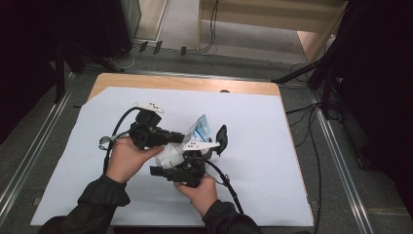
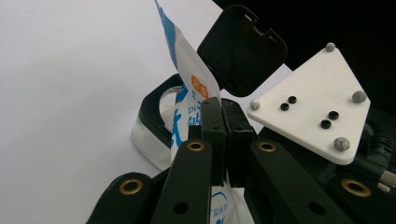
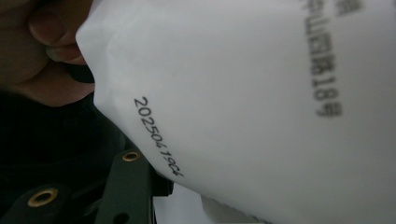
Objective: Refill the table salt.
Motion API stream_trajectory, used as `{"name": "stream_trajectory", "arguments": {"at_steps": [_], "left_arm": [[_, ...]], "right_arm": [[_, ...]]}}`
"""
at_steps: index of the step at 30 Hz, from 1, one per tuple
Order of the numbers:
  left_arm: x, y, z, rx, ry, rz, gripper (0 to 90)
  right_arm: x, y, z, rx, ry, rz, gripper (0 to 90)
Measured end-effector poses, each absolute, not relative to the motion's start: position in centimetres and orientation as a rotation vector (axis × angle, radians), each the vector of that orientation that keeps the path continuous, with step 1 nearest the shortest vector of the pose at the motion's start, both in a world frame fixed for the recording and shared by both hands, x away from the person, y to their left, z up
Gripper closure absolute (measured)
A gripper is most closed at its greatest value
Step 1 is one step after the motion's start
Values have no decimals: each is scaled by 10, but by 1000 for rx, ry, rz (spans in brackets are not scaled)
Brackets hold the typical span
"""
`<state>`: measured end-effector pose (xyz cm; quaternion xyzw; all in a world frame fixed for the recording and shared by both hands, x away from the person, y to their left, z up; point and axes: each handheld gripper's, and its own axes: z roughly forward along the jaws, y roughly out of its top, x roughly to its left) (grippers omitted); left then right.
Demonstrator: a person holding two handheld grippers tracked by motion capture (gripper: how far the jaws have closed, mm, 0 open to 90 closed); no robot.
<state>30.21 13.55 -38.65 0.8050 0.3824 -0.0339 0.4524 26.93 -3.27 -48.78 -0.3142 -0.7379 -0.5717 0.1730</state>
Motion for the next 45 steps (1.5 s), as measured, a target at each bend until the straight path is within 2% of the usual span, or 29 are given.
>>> {"name": "stream_trajectory", "arguments": {"at_steps": [45], "left_arm": [[302, 135, -388, 1995, 954, -105, 894]], "right_arm": [[270, -34, -490, -888, -2086, -1622, 561]]}}
